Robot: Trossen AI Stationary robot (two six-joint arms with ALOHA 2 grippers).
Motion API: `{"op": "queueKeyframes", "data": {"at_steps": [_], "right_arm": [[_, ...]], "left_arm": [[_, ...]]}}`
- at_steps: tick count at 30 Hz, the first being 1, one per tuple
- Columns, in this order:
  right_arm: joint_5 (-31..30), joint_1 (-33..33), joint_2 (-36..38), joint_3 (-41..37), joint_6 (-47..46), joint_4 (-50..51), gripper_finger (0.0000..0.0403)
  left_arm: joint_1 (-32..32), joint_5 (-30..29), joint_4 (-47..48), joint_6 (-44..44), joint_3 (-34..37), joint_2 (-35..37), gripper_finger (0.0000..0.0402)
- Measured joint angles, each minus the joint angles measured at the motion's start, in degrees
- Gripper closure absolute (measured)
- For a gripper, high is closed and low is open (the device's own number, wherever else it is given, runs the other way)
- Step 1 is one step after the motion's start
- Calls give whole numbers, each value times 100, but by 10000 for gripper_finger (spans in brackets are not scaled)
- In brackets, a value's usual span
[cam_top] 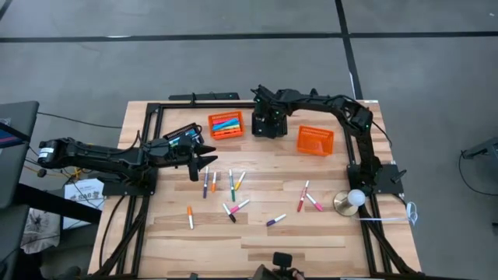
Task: Pick & Place Markers
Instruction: Put the small light blue highlighter pen into the right black bin, then put the right small pink highlighter pen into the right black bin
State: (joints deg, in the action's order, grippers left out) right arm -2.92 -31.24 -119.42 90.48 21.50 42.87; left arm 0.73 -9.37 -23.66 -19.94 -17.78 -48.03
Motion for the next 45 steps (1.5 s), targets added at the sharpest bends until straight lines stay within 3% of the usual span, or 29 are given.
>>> {"op": "queueKeyframes", "data": {"at_steps": [17, 27, 32, 36, 42, 45], "right_arm": [[-5, 44, 242, 129, -137, 153, 282], [1136, 824, 2052, 256, -288, 561, 317], [1210, 1611, 2823, 256, -726, 1009, 333], [903, 2227, 3115, 256, -1502, 1855, 337], [359, 2870, 3124, 254, -3560, 3380, 337], [235, 3174, 3106, 56, -4278, 3667, 337]], "left_arm": [[0, 0, 2, 0, 0, -1, 211], [0, 2, 2, 0, 0, -2, 211], [1, 2, 4, -1, 0, -2, 211], [0, 2, 4, -1, 0, -2, 211], [0, 2, 4, -2, 0, -2, 211], [0, 2, 4, -2, 2, -2, 211]]}}
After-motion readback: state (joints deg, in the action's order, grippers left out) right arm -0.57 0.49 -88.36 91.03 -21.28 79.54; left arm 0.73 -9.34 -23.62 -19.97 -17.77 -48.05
